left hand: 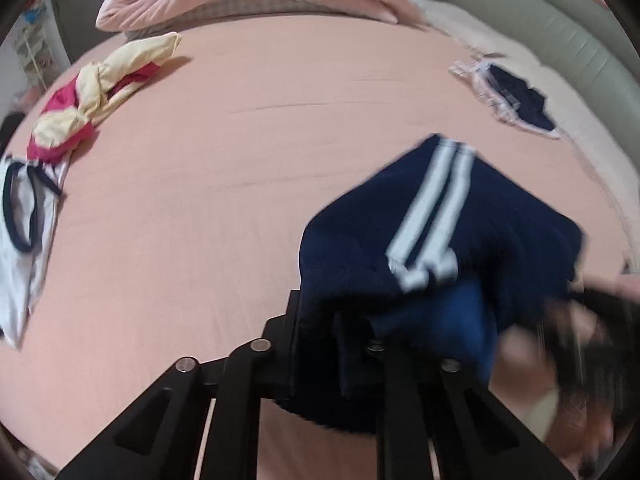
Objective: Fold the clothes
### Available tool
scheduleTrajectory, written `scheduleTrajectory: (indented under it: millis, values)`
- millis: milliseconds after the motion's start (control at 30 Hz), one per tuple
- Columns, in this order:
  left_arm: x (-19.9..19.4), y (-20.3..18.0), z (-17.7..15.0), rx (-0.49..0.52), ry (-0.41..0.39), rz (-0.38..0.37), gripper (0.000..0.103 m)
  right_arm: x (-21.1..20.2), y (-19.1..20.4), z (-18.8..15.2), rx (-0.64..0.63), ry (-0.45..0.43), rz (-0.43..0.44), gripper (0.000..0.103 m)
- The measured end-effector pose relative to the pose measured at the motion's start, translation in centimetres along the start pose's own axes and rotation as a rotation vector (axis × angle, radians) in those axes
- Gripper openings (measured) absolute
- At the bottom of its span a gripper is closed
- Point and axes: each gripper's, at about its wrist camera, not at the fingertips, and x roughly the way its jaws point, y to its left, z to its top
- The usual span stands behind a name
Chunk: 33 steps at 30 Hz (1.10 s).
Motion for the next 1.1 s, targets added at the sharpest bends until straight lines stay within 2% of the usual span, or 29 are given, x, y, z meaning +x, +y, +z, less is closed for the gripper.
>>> scheduleTrajectory:
  millis: [67,167,200,300,400,500,667,733,867,900,967,1033,1067,1100]
  values:
    - [-1.5,-1.0,-1.3,-0.005,-0.003,-0.048,0.011,-1.7,-0.6,2.2,-0.023,-0.065,-0.028,0.059]
    - [-3.0,-2.6,-3.3,-0.021,0.017,-0.162,0.011,-4.8,-0.4,4.8,-0.056,-0.156,0.019,0.059]
    - [-3.2,-3.2,-3.9,-0.018,0.021,-0.164,0.011,-5.6,-0.1,5.1,-0.071,-0.177,0.041,0.059]
    - [-3.4,-4.2,-5.2,-0.007,0.040,-0.141,0.011,-6.0,1.1,4.4,-0.100,-0.163,0.071,0.060]
    - [-3.1,-4.4,-5.5,0.006,0.061,-0.091,0.011,-6.0,-0.7,0.8,-0.060,-0.099,0.055,0.060]
    - [-3.0,-4.0,-5.0,0.002,0.048,-0.076,0.011,-5.2,-2.7,-2.3,-0.011,-0.017,0.040,0.060]
    - [-2.1,-3.8,-4.1,0.012,0.034,-0.053,0.012,-4.6,-3.9,-6.5,-0.064,0.166,0.118,0.060]
    - [-1.8,-3.7,-3.4,0.022,0.024,-0.047,0.012,-4.0,-3.4,-7.5,-0.091,0.188,0.121,0.061]
    - [-1.5,-3.0,-3.0,-0.059,0.021,-0.107,0.012,-1.6,-3.1,-8.4,-0.039,0.219,0.138,0.062]
    - [-1.4,-3.0,-3.1,-0.074,0.019,-0.116,0.012,-1.5,-2.8,-8.2,-0.038,0.197,0.135,0.063]
    - [-1.5,-3.2,-3.4,-0.083,0.005,-0.104,0.012,-1.5,-2.7,-7.7,-0.016,0.132,0.116,0.063]
    - [-1.6,-3.0,-3.8,-0.098,-0.005,-0.103,0.012,-1.5,-3.1,-7.1,0.016,0.073,0.071,0.057]
    - [-1.8,-2.9,-4.0,-0.108,-0.015,-0.103,0.012,-1.6,-3.0,-6.6,-0.009,0.034,-0.009,0.054]
    - [-2.4,-2.8,-4.2,-0.117,-0.035,-0.104,0.012,-1.9,-2.8,-6.0,-0.048,-0.011,-0.113,0.041]
